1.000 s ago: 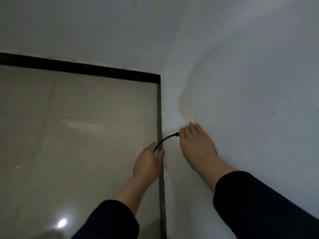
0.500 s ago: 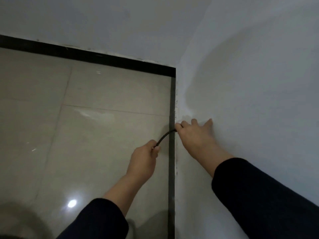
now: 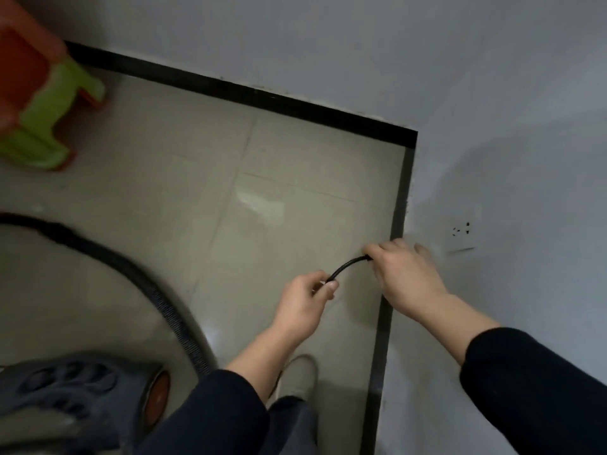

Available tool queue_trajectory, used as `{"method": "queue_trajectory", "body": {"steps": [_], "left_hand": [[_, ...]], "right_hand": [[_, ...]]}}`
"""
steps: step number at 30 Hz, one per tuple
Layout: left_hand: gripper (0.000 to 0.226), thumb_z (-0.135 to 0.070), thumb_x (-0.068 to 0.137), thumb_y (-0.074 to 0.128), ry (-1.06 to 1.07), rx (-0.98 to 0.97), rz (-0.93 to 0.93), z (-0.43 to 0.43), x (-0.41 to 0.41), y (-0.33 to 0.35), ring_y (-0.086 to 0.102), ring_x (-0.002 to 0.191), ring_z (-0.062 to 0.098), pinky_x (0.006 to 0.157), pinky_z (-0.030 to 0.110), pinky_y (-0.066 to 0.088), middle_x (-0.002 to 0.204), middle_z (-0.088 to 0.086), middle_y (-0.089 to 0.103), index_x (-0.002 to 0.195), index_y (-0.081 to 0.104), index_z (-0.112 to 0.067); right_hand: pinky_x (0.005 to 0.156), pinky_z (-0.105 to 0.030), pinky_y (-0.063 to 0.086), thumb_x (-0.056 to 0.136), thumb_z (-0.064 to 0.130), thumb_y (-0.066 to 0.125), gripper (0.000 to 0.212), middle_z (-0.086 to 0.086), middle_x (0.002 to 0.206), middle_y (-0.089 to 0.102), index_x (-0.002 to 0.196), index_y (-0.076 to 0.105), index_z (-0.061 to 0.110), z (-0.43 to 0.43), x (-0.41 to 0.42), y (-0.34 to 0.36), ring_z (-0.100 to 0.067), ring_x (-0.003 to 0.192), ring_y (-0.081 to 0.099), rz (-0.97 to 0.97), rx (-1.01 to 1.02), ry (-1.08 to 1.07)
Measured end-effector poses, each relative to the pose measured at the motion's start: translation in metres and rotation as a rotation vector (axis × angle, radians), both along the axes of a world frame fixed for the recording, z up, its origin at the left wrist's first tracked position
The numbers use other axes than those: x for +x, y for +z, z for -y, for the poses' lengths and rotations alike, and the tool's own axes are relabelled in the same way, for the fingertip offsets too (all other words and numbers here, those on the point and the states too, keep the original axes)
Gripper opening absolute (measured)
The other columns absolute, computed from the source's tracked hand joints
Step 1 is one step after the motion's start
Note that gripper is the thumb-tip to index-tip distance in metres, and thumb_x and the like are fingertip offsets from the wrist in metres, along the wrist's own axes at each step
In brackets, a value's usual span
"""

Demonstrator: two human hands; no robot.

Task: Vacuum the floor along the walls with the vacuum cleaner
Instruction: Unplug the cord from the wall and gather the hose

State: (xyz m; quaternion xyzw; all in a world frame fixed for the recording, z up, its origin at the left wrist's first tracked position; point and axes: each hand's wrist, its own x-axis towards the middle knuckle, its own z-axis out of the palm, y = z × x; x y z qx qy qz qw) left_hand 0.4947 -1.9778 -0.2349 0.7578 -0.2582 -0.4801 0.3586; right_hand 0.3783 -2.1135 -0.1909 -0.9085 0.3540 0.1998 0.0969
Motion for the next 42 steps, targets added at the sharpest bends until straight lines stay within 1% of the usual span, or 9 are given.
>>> {"method": "queue_trajectory", "body": {"steps": [6,9,11,15,25,28,32,37,42], "left_hand": [[0.01,-0.016,0.091,0.067,0.094,-0.021,0.055,-0.112,-0.015,0.053,0.055,0.069,0.008,0.07,0.025,0.044,0.073,0.0,0.065,0.087,0.073,-0.008],[0.009,-0.008,0.091,0.065,0.143,-0.03,0.03,-0.171,-0.032,0.077,0.051,0.054,-0.006,0.056,0.008,0.038,0.069,-0.002,0.059,0.09,0.072,-0.002],[0.01,-0.006,0.093,0.063,0.172,-0.017,0.003,-0.207,-0.042,0.083,0.051,0.05,-0.011,0.054,0.006,0.039,0.063,-0.008,0.056,0.091,0.071,0.0],[0.011,-0.016,0.093,0.064,0.202,0.019,0.013,-0.27,-0.059,0.074,0.052,0.057,-0.009,0.06,0.007,0.037,0.061,-0.016,0.059,0.084,0.069,-0.017],[0.011,-0.018,0.091,0.062,0.188,0.025,-0.128,-0.404,-0.112,0.027,0.061,0.079,0.005,0.085,0.031,0.05,0.08,-0.007,0.068,0.084,0.068,-0.024],[0.01,-0.022,0.091,0.062,0.165,-0.008,-0.115,-0.442,-0.115,0.026,0.061,0.079,0.007,0.083,0.03,0.05,0.082,-0.005,0.069,0.086,0.07,-0.02],[0.013,-0.024,0.089,0.061,0.17,-0.024,-0.121,-0.482,-0.113,0.04,0.069,0.092,0.018,0.09,0.036,0.052,0.088,-0.001,0.073,0.08,0.068,-0.031],[0.02,-0.013,0.094,0.062,0.114,-0.049,-0.105,-0.529,-0.117,0.051,0.06,0.077,0.009,0.082,0.026,0.049,0.078,-0.006,0.066,0.085,0.068,-0.03],[0.017,-0.006,0.093,0.064,0.105,-0.038,-0.234,-0.596,-0.151,0.04,0.063,0.088,0.006,0.092,0.024,0.049,0.096,0.001,0.071,0.105,0.07,-0.016]], "right_hand": [[0.091,-0.04,0.038,0.102,0.032,0.035,0.025,0.003,0.115,0.061,0.119,0.052,0.026,-0.11,-0.015,0.044,-0.023,0.115,0.047,0.14,-0.004,-0.005],[0.08,-0.037,0.038,0.101,0.032,0.038,0.023,0.003,0.11,0.062,0.116,0.054,0.024,-0.168,-0.029,0.058,-0.023,0.109,0.05,0.224,-0.004,0.004],[0.075,-0.036,0.037,0.1,0.031,0.04,0.022,0.003,0.107,0.062,0.114,0.056,0.024,-0.205,-0.037,0.062,-0.023,0.105,0.051,0.262,0.011,0.009],[0.07,-0.035,0.038,0.1,0.031,0.042,0.019,0.003,0.102,0.064,0.11,0.057,0.023,-0.266,-0.058,0.056,-0.024,0.1,0.053,0.266,0.035,0.015],[0.076,-0.043,0.049,0.097,0.027,0.047,0.02,0.0,0.1,0.066,0.111,0.06,0.021,-0.401,-0.109,0.026,-0.024,0.096,0.053,0.299,0.164,-0.207],[0.076,-0.039,0.047,0.098,0.023,0.049,0.02,0.001,0.1,0.067,0.111,0.062,0.019,-0.445,-0.117,0.028,-0.024,0.095,0.054,0.361,0.154,-0.279],[0.073,-0.035,0.042,0.099,0.024,0.048,0.019,-0.002,0.095,0.065,0.11,0.061,0.019,-0.497,-0.12,0.038,-0.023,0.094,0.054,0.405,0.192,-0.356],[0.07,-0.03,0.033,0.099,0.022,0.048,0.018,0.002,0.087,0.057,0.11,0.062,0.018,-0.54,-0.13,0.049,-0.018,0.088,0.048,0.443,0.223,-0.385],[0.072,-0.028,0.035,0.098,0.021,0.049,0.019,0.005,0.087,0.061,0.111,0.063,0.02,-0.605,-0.169,0.044,-0.018,0.089,0.053,0.47,0.256,-0.437]]}}
